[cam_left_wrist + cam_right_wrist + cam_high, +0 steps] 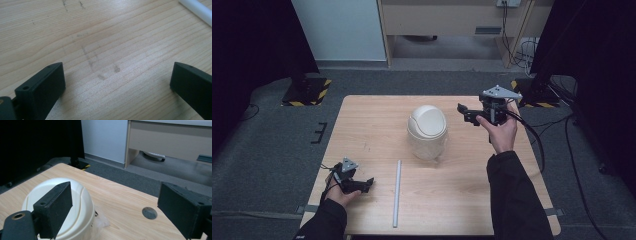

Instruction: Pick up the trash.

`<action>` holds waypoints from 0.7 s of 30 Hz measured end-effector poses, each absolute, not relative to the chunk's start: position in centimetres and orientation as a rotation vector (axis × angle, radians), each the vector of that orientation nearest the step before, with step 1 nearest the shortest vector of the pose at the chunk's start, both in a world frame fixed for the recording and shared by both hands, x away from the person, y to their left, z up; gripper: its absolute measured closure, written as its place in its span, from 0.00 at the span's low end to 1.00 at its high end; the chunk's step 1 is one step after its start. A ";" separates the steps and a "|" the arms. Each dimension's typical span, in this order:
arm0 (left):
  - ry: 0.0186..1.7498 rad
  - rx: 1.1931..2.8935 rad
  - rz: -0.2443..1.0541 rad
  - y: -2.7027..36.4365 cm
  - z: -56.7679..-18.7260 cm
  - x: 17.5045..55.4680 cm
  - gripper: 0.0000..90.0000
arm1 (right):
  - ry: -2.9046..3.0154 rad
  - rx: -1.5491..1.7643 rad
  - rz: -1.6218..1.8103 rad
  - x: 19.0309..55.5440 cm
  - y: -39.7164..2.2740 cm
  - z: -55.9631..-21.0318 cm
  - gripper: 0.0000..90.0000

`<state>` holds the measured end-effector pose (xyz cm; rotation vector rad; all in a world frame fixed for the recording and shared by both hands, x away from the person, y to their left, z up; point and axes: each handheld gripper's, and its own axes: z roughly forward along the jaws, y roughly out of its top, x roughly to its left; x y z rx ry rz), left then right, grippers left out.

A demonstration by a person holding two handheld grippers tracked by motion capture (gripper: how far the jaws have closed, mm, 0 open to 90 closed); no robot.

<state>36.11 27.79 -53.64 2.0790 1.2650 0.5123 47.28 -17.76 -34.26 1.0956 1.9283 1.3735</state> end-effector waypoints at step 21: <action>1.264 2.082 0.511 27.8 -53.6 36.1 0.00 | 2.017 1.051 1.384 48.9 -13.0 -37.0 0.15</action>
